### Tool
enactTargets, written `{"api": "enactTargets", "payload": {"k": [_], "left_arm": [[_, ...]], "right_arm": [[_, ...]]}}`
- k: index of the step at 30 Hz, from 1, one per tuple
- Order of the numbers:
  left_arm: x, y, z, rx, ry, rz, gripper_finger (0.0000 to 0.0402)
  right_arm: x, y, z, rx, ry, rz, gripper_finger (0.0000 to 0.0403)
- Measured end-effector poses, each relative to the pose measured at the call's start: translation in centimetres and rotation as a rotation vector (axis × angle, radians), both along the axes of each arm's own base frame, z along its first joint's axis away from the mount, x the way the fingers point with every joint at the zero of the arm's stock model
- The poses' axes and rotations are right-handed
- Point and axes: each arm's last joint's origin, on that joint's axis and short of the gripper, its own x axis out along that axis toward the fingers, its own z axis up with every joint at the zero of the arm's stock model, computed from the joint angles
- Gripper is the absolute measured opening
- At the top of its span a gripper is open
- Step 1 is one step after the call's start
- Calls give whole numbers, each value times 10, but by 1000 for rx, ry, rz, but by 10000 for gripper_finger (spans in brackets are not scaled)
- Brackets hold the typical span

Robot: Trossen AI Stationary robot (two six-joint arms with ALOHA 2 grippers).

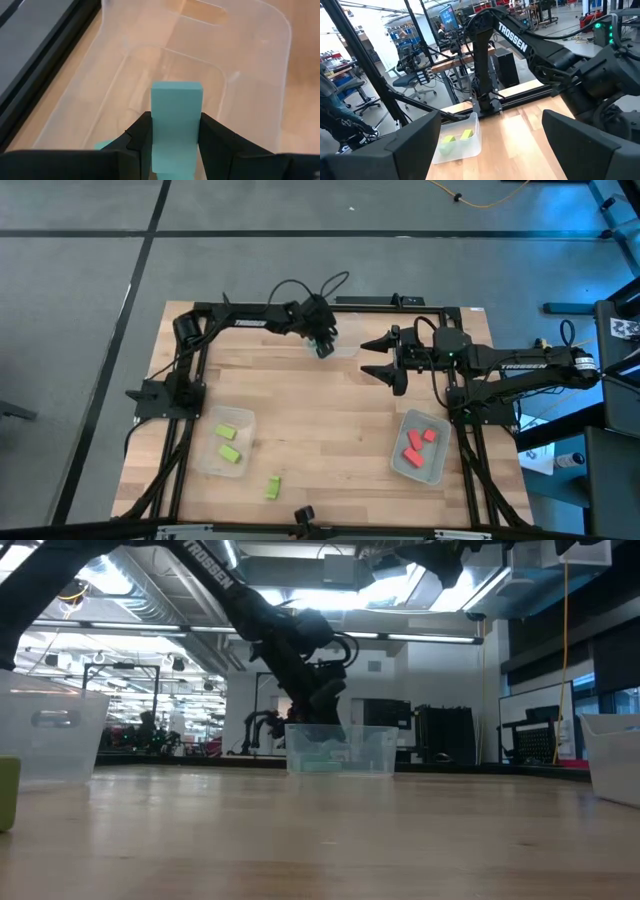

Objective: Sort & place blocks by color
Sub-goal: Put the blue block into the top transparent bin, then put the green block into the bottom transparent bin

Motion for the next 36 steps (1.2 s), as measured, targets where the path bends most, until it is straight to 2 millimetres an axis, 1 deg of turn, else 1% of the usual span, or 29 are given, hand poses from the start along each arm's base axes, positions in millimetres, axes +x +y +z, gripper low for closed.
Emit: {"api": "enactTargets", "payload": {"k": [7, 11, 16, 20, 27, 29, 32, 36], "left_arm": [[1, -4, -1, 0, 12, -5, 115], [0, -7, -3, 13, 54, 16, 116], [2, -13, -4, 11, 75, 7, 142], [4, -18, -4, 35, 82, 17, 153], [5, -19, -4, 1, 66, 19, 176], [3, -19, 1, -1, 58, 26, 183], [1, -20, 17, 25, 12, 29, 188], [-8, -22, 52, 65, -64, 22, 190]], "right_arm": [[0, 0, 0, -2, 3, 1, 351], [0, 0, 0, -2, 3, 1, 351], [0, 0, 0, 2, 3, 3, 351], [0, 0, 0, 2, 3, 3, 351], [0, 0, 0, 2, 3, 4, 351], [0, 0, 0, 2, 3, 4, 351], [0, 0, 0, 0, 3, 4, 351], [0, 0, 0, -8, 4, 4, 351]]}}
